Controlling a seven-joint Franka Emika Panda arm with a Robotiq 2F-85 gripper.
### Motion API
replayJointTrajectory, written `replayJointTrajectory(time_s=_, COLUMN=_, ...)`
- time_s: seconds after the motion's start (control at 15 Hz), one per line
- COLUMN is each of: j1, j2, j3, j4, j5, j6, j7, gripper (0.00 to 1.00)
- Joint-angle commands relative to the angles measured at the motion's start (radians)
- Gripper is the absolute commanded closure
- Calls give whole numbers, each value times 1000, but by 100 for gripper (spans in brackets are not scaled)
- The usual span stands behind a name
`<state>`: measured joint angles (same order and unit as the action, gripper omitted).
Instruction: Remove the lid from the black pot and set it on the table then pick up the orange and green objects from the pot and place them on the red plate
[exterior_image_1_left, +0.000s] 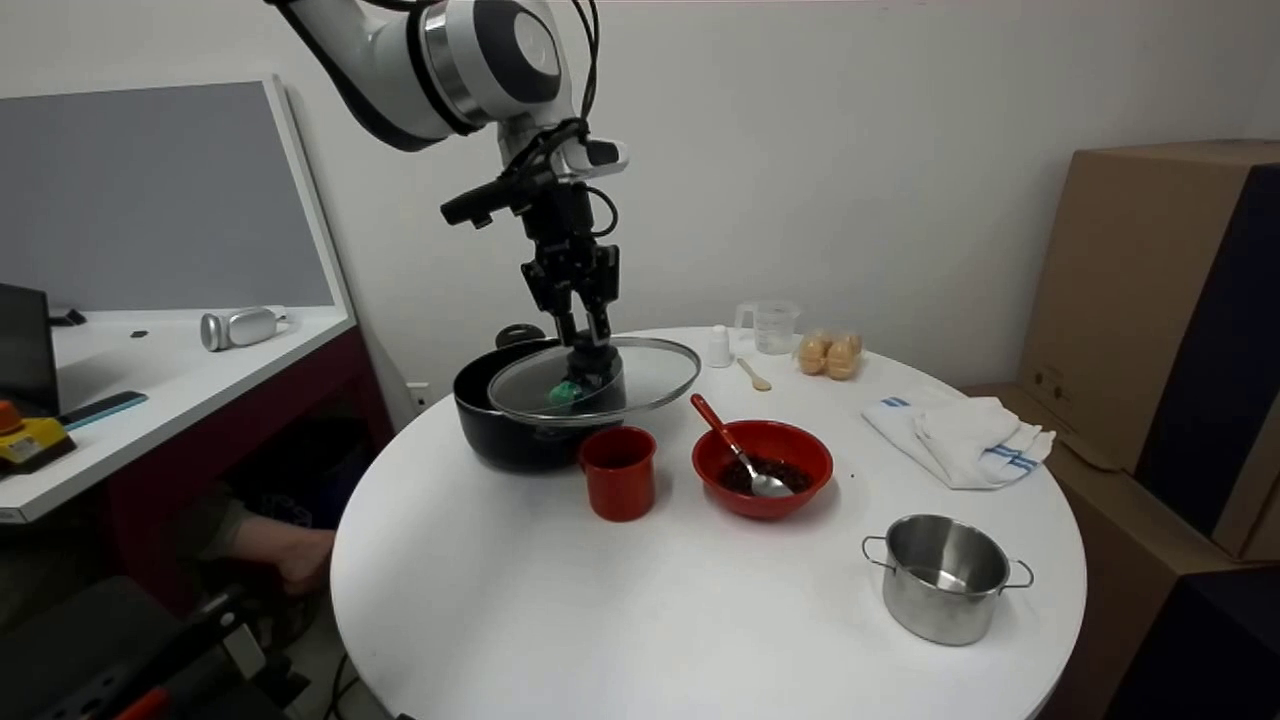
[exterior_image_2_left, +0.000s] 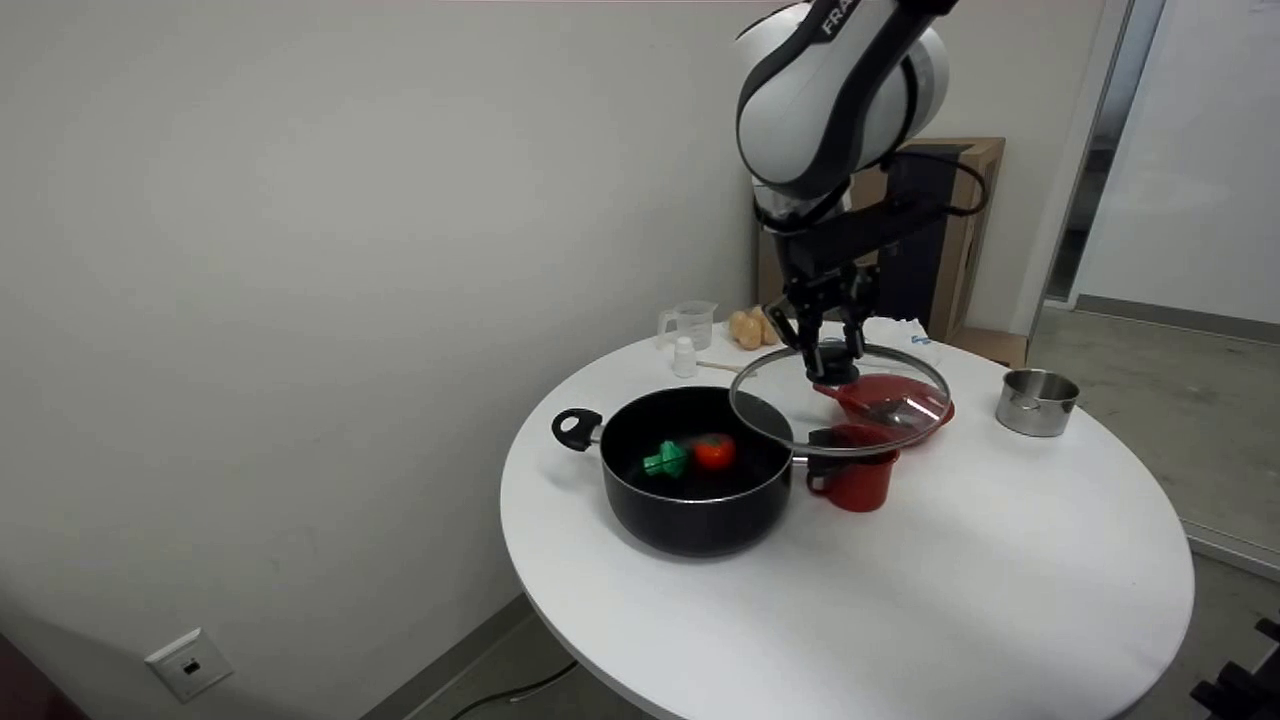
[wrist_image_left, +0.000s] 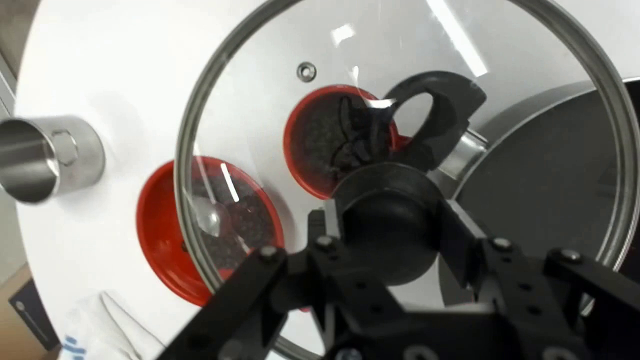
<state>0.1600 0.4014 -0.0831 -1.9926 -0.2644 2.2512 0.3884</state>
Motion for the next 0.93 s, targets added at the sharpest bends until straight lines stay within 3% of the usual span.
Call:
replayJointTrajectory(time_s=0.0, j1=8, j2=-229, j3=-33, j4=-247, j5=-37, j6=70, j7=176, gripper=76)
replayJointTrajectory(time_s=0.2, j1=-7, j2=-341, j3=-21, j4=-413, j5=-53, j6=94, j7=304, gripper=76)
replayJointTrajectory(time_s=0.47, j1=-83, j2=-395, j3=-21, j4=-595, j5=-30, j6=183, j7=385, gripper=76)
replayJointTrajectory(time_s=0.87, j1=-206, j2=-393, j3=-56, j4=-729, j5=-11, j6=271, j7=420, gripper=76)
